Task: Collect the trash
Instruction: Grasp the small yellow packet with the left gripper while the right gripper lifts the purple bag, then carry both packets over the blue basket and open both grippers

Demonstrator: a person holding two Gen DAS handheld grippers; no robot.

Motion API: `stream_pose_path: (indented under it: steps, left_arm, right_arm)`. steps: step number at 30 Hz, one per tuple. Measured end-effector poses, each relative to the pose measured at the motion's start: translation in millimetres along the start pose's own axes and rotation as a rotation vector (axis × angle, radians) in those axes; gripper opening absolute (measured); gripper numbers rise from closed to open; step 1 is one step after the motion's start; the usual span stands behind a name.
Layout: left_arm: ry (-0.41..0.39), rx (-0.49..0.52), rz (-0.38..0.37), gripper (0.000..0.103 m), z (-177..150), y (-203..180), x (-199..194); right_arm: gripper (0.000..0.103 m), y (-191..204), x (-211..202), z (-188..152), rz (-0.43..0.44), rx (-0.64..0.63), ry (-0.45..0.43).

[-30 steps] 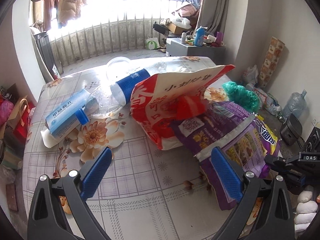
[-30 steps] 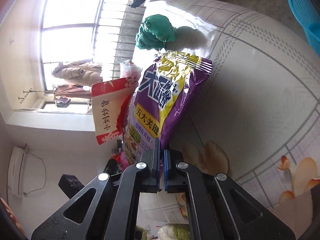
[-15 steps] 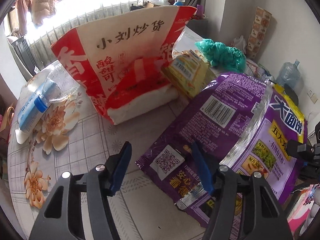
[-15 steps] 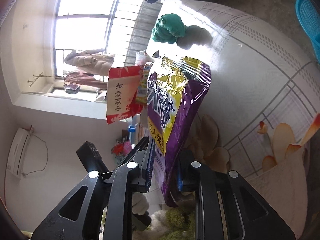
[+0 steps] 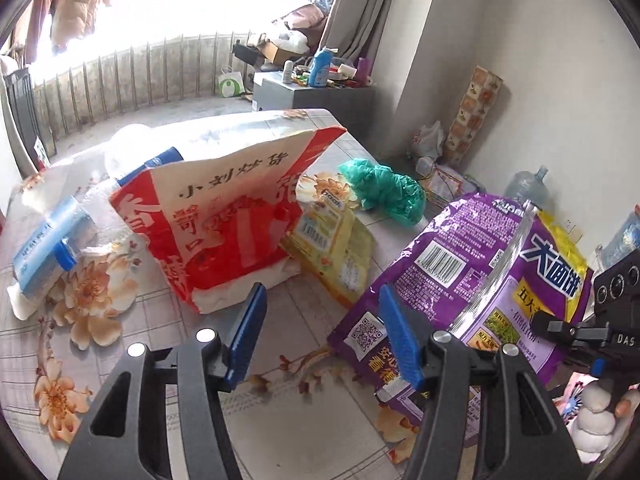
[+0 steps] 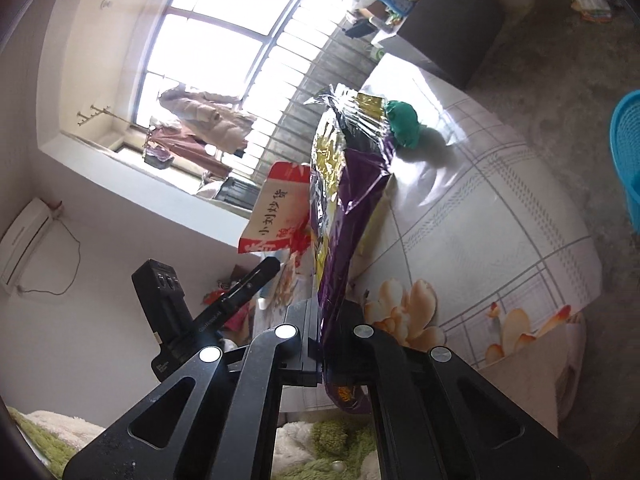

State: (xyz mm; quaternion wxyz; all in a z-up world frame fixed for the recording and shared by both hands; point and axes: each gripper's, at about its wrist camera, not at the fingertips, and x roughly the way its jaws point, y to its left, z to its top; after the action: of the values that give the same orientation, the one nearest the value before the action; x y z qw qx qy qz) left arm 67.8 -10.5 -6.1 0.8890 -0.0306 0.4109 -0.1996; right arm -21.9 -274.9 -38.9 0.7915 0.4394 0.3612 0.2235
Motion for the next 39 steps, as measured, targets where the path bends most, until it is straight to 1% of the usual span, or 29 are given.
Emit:
stream_pose_path:
  steps: [3, 8, 13, 14, 15, 19, 22, 23, 25, 27, 30, 33, 36, 39]
  left_arm:
    - [0.052, -0.078, -0.053, 0.049, 8, 7, 22]
    - [0.096, -0.148, -0.07, 0.045, 17, 16, 48]
    - [0.14, -0.177, -0.091, 0.044, 21, 17, 69]
    - [0.141, -0.181, -0.092, 0.044, 22, 16, 71]
    - [0.136, -0.18, -0.094, 0.044, 21, 14, 72]
    - [0.141, -0.196, -0.099, 0.042, 20, 11, 84]
    - [0.146, -0.214, -0.071, 0.03, 16, 10, 89]
    - [0.144, -0.225, -0.073, 0.023, 15, 9, 90]
    - [0.134, -0.236, -0.07, 0.019, 14, 8, 90]
    - [0.117, -0.218, -0.07, 0.015, 15, 4, 86]
    - [0.086, -0.16, -0.055, 0.013, 15, -9, 73]
    - [0.046, -0.095, -0.061, 0.013, 16, -24, 53]
    - [0.007, -0.005, -0.086, 0.013, 20, -47, 34]
    - [-0.001, 0.08, -0.14, 0.013, 34, -76, 27]
  right_arm:
    - [0.0, -13, 4, 4, -0.028, 0.031, 0.005]
    - [0.0, -27, 8, 7, -0.084, 0.047, 0.04]
    - [0.0, -34, 21, 15, -0.139, 0.067, 0.071]
    - [0.0, -30, 13, 12, -0.146, 0.065, 0.075]
    - [0.0, -32, 14, 18, -0.155, 0.067, 0.08]
    - [0.0, -27, 25, 19, -0.182, 0.07, 0.098]
    - [0.0, -21, 27, 20, -0.194, 0.07, 0.108]
    - [0.0, -20, 26, 20, -0.197, 0.068, 0.109]
    - [0.0, -21, 29, 24, -0.199, 0.064, 0.11]
    - [0.0, -20, 28, 26, -0.187, 0.068, 0.103]
    - [0.0, -21, 10, 27, -0.143, 0.083, 0.067]
    - [0.0, -18, -19, 33, -0.117, 0.092, -0.008]
    - [0.0, -14, -56, 40, -0.141, 0.08, -0.106]
    - [0.0, -13, -96, 48, -0.203, 0.056, -0.22]
